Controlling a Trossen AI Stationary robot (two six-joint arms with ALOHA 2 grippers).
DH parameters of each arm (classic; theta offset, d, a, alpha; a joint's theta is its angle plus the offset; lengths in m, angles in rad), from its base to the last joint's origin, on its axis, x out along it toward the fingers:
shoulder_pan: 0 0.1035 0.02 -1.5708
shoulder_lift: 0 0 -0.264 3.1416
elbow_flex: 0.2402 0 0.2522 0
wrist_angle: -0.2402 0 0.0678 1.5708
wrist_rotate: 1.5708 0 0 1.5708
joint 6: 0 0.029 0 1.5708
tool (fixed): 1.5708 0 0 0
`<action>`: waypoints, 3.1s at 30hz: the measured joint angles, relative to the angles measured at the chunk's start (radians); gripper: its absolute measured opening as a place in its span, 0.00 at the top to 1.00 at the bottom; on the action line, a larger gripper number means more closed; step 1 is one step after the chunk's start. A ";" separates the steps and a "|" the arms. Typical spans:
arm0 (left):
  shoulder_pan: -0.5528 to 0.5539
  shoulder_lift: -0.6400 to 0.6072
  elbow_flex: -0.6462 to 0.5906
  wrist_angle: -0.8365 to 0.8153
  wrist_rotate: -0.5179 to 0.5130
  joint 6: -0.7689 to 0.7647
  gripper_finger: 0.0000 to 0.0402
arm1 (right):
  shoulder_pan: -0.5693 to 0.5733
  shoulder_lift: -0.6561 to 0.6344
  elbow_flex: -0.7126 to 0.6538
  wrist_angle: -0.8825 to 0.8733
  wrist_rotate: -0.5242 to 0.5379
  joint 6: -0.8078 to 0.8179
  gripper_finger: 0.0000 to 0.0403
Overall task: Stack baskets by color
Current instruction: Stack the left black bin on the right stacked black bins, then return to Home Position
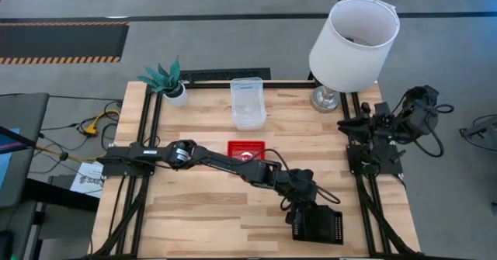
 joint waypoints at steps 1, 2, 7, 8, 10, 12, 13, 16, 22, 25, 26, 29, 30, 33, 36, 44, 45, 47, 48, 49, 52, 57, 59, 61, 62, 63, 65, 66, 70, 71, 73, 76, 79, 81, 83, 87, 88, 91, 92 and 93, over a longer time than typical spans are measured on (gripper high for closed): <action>-0.002 0.000 0.000 0.001 0.000 0.000 0.92 | 0.000 0.002 0.000 0.001 0.000 0.000 0.71; -0.004 0.000 0.000 0.000 0.000 0.000 0.91 | 0.000 0.005 0.000 0.001 0.000 0.000 0.71; -0.010 0.000 0.000 0.000 0.002 -0.001 0.84 | 0.000 0.006 0.000 0.001 0.000 0.000 0.71; -0.011 0.000 0.000 0.000 0.002 -0.001 0.83 | 0.000 0.006 0.000 0.001 0.000 0.000 0.71; -0.010 0.000 0.000 0.000 0.002 -0.004 0.81 | 0.000 0.006 0.000 0.001 -0.001 0.000 0.71; -0.008 0.000 0.008 -0.014 0.002 -0.020 0.79 | 0.003 0.006 0.000 0.005 -0.018 0.005 0.71; -0.006 0.000 0.021 -0.042 0.002 -0.025 0.78 | 0.005 0.006 0.000 0.008 -0.041 0.013 0.71; 0.003 -0.038 0.024 -0.109 0.001 -0.029 0.77 | 0.012 0.013 0.000 0.008 -0.110 0.050 0.71; 0.016 -0.162 0.026 -0.415 -0.057 0.010 0.77 | 0.045 0.077 0.000 0.040 -0.139 0.056 0.71; 0.013 -0.216 0.023 -0.571 -0.139 0.065 0.77 | 0.047 0.128 0.000 0.051 -0.137 0.055 0.71; 0.009 -0.238 0.023 -0.601 -0.170 0.078 0.77 | 0.046 0.150 0.000 0.060 -0.137 0.055 0.71; 0.003 -0.319 0.009 -0.677 -0.244 0.088 0.77 | 0.046 0.210 0.000 0.091 -0.136 0.056 0.71; 0.003 -0.343 -0.008 -0.690 -0.255 0.087 0.77 | 0.046 0.230 0.000 0.101 -0.136 0.058 0.71; 0.003 -0.417 -0.087 -0.717 -0.279 0.073 0.77 | 0.046 0.288 0.000 0.134 -0.131 0.059 0.71; -0.005 -0.536 -0.215 -0.698 -0.310 0.045 0.77 | 0.046 0.355 0.000 0.174 -0.103 0.059 0.71; -0.055 -0.954 -0.816 -0.267 -0.328 -0.078 0.77 | 0.007 0.527 0.000 0.309 -0.066 0.076 0.71; -0.061 -1.010 -0.898 -0.173 -0.330 -0.098 0.77 | -0.006 0.542 0.000 0.323 -0.080 0.083 0.71; -0.069 -1.111 -1.067 0.024 -0.336 -0.140 0.77 | -0.040 0.571 0.000 0.349 -0.139 0.086 0.71; -0.072 -1.155 -1.150 0.117 -0.345 -0.165 0.77 | -0.063 0.583 0.000 0.363 -0.183 0.082 0.71; -0.073 -1.198 -1.225 0.199 -0.358 -0.186 0.77 | -0.090 0.594 0.000 0.374 -0.230 0.079 0.72; -0.070 -1.324 -1.410 0.408 -0.409 -0.240 0.77 | -0.186 0.619 0.000 0.418 -0.352 0.037 0.75; -0.068 -1.492 -1.588 0.460 -0.485 -0.315 0.77 | -0.356 0.626 0.000 0.524 -0.547 -0.099 0.84; -0.068 -1.549 -1.624 0.445 -0.502 -0.346 0.77 | -0.419 0.620 0.000 0.532 -0.609 -0.141 0.87; -0.068 -1.591 -1.647 0.415 -0.505 -0.351 0.77 | -0.478 0.606 0.000 0.520 -0.657 -0.162 0.90; -0.068 -1.605 -1.651 0.406 -0.510 -0.351 0.77 | -0.509 0.600 0.000 0.513 -0.682 -0.173 0.92; -0.068 -1.623 -1.651 0.393 -0.516 -0.351 0.77 | -0.539 0.595 -0.001 0.511 -0.710 -0.186 0.93; -0.068 -1.660 -1.652 0.379 -0.546 -0.351 0.77 | -0.599 0.581 -0.024 0.531 -0.775 -0.210 0.97; -0.069 -1.674 -1.651 0.373 -0.572 -0.350 0.78 | -0.631 0.573 -0.042 0.541 -0.810 -0.218 0.98; -0.068 -1.737 -1.651 0.234 -0.653 -0.212 0.81 | -0.767 0.550 -0.139 0.571 -0.940 -0.221 0.97; -0.068 -1.751 -1.651 0.196 -0.666 -0.191 0.82 | -0.801 0.546 -0.167 0.588 -0.976 -0.213 0.96; -0.064 -1.774 -1.652 0.148 -0.668 -0.157 0.85 | -0.862 0.539 -0.222 0.653 -1.062 -0.197 0.95; -0.032 -1.813 -1.653 0.122 -0.622 -0.105 0.89 | -0.937 0.518 -0.289 0.755 -1.183 -0.184 0.95; 0.027 -1.876 -1.678 0.112 -0.605 -0.096 0.95 | -1.000 0.494 -0.337 0.801 -1.236 -0.208 0.97; 0.077 -1.933 -1.720 0.121 -0.589 -0.096 0.99 | -1.041 0.476 -0.361 0.828 -1.238 -0.207 0.98; 0.129 -2.001 -1.774 0.153 -0.541 -0.097 0.99 | -1.072 0.456 -0.369 0.830 -1.238 -0.208 0.99; 0.216 -2.134 -1.874 0.193 -0.445 -0.097 1.00 | -1.106 0.440 -0.370 0.830 -1.237 -0.260 0.98; 0.233 -2.162 -1.898 0.191 -0.435 -0.097 1.00 | -1.115 0.441 -0.370 0.827 -1.230 -0.275 0.98; 0.278 -2.232 -1.969 0.220 -0.381 -0.096 1.00 | -1.132 0.454 -0.369 0.819 -1.176 -0.296 0.97; 0.290 -2.250 -1.984 0.223 -0.359 -0.096 1.00 | -1.134 0.462 -0.369 0.815 -1.171 -0.296 0.96; 0.299 -2.266 -1.999 0.227 -0.341 -0.096 1.00 | -1.133 0.467 -0.370 0.815 -1.167 -0.296 0.97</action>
